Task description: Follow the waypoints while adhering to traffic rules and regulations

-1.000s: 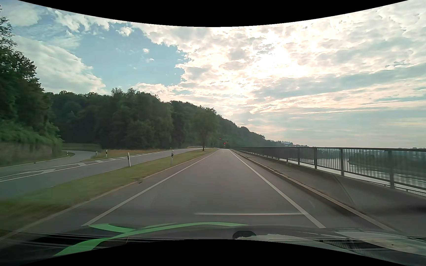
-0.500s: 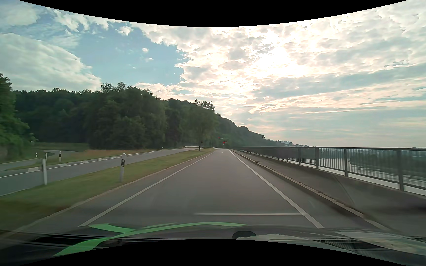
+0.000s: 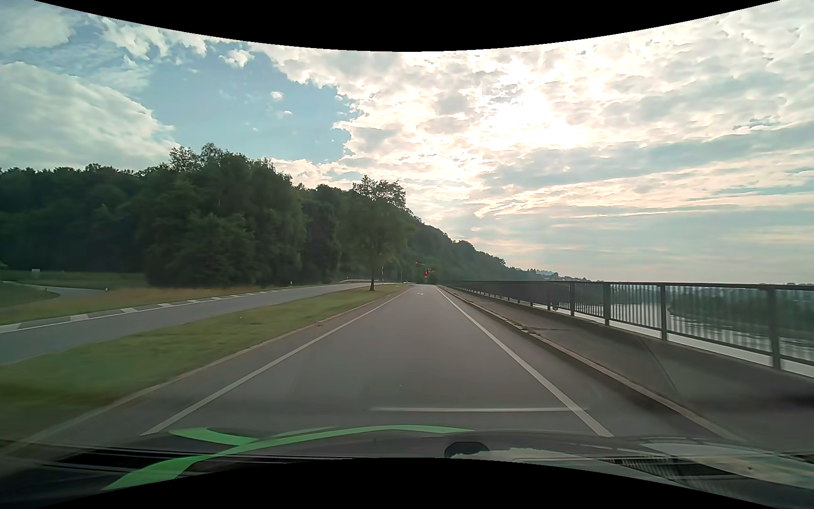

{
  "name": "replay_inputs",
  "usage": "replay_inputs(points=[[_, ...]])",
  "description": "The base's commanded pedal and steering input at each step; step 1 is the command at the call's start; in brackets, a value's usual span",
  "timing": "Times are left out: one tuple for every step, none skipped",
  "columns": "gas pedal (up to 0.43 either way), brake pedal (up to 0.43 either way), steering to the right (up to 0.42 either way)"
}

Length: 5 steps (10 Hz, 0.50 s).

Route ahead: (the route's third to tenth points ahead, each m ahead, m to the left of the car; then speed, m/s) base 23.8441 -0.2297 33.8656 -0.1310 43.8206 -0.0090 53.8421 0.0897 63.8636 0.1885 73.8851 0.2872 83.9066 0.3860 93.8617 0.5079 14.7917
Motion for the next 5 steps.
replay_inputs(points=[[0.11,0.0,0.002],[0.11,0.0,0.001],[0.11,0.0,0.0],[0.11,0.0,0.0],[0.11,0.0,0.0]])
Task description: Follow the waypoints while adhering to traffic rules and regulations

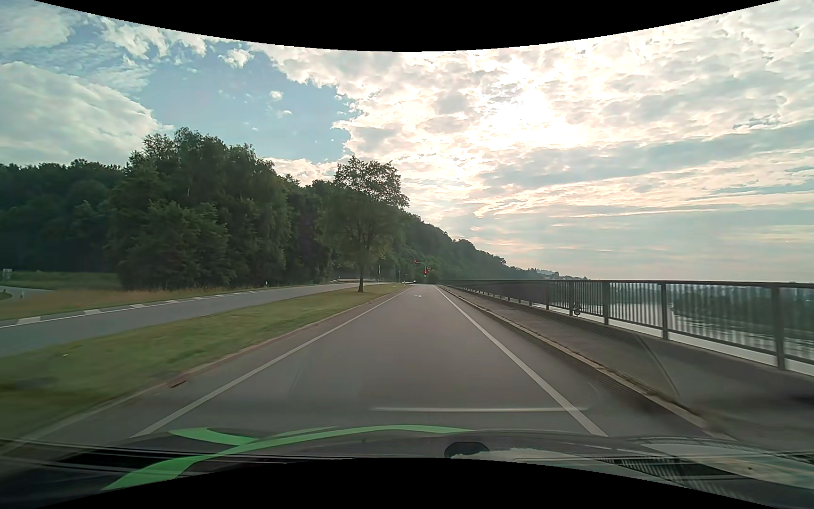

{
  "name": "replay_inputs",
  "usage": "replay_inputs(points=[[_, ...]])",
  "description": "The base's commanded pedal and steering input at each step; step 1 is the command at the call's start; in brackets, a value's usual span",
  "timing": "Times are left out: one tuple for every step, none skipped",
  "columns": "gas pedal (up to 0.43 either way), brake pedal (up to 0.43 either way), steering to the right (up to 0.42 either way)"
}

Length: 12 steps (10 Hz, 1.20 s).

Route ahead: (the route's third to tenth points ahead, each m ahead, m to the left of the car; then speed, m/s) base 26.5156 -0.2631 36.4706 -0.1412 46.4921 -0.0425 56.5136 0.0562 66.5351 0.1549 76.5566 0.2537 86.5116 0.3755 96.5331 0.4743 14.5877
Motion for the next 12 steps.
replay_inputs(points=[[0.11,0.0,0.0],[0.087,0.0,0.0],[0.087,0.0,0.0],[0.087,0.0,0.0],[0.087,0.0,0.0],[0.079,0.0,0.0],[0.039,0.0,0.0],[0.0,0.0,0.0],[0.0,0.0,0.0],[0.0,0.0,0.0],[0.0,0.0,0.0],[0.0,0.0,0.0]])
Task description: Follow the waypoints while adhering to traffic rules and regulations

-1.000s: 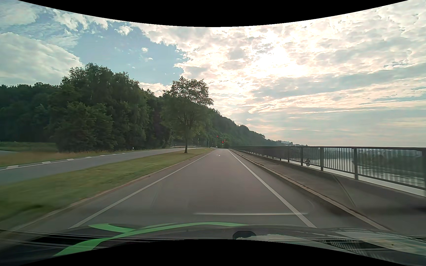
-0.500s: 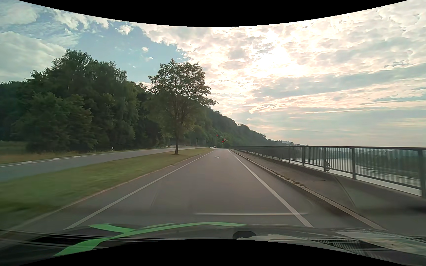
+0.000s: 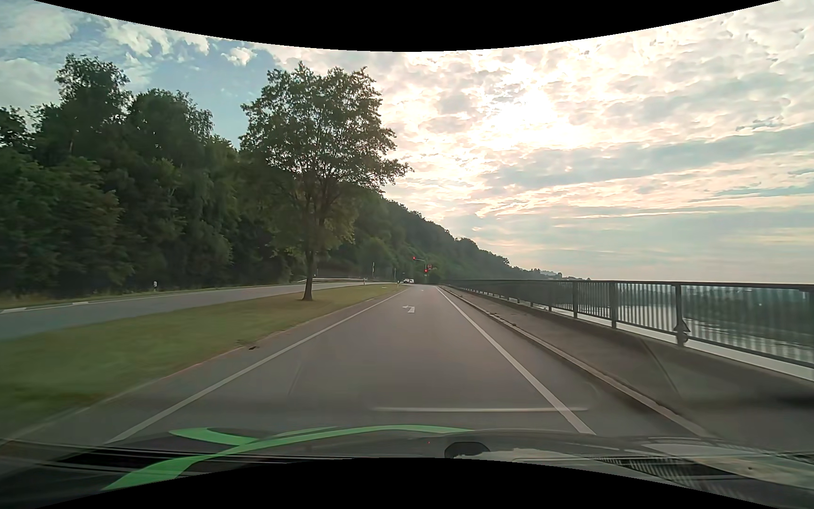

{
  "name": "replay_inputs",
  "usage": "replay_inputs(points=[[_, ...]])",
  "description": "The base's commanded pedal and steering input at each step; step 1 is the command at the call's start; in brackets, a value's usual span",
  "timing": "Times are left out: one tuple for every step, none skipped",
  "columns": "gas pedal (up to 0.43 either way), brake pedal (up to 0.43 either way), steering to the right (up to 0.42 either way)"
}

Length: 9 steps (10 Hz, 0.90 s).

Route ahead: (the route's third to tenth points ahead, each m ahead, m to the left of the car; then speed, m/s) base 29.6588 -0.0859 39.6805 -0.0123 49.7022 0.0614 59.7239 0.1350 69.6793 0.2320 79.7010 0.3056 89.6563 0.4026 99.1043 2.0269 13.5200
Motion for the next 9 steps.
replay_inputs(points=[[0.0,0.0,0.0],[0.0,0.0,0.0],[0.0,0.0,0.0],[0.0,0.0,0.0],[0.0,0.0,0.0],[0.0,0.0,0.0],[0.0,0.0,0.0],[0.0,0.0,0.0],[0.0,0.0,0.0]])
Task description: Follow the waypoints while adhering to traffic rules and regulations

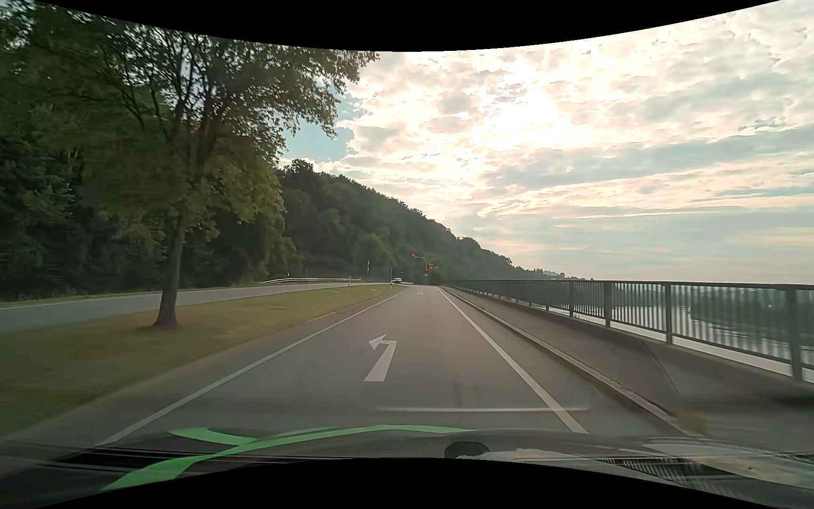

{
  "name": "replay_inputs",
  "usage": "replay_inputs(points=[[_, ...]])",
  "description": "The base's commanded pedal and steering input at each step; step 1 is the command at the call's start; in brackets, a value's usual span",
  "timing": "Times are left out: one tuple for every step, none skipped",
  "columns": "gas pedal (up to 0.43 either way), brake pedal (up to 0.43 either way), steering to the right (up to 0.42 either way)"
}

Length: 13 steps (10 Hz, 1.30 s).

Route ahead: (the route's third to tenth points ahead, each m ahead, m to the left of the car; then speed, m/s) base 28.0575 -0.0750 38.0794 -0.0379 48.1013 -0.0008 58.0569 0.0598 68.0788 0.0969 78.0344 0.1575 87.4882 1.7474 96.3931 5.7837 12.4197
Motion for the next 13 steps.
replay_inputs(points=[[0.0,0.0,0.0],[0.0,0.0,0.0],[0.0,0.0,0.0],[0.0,0.0,0.0],[0.0,0.0,0.0],[0.0,0.0,0.0],[0.0,0.0,0.0],[0.0,0.0,0.0],[0.02,0.0,0.0],[0.028,0.0,0.0],[0.039,0.0,0.0],[0.047,0.0,0.0],[0.059,0.0,0.0]])
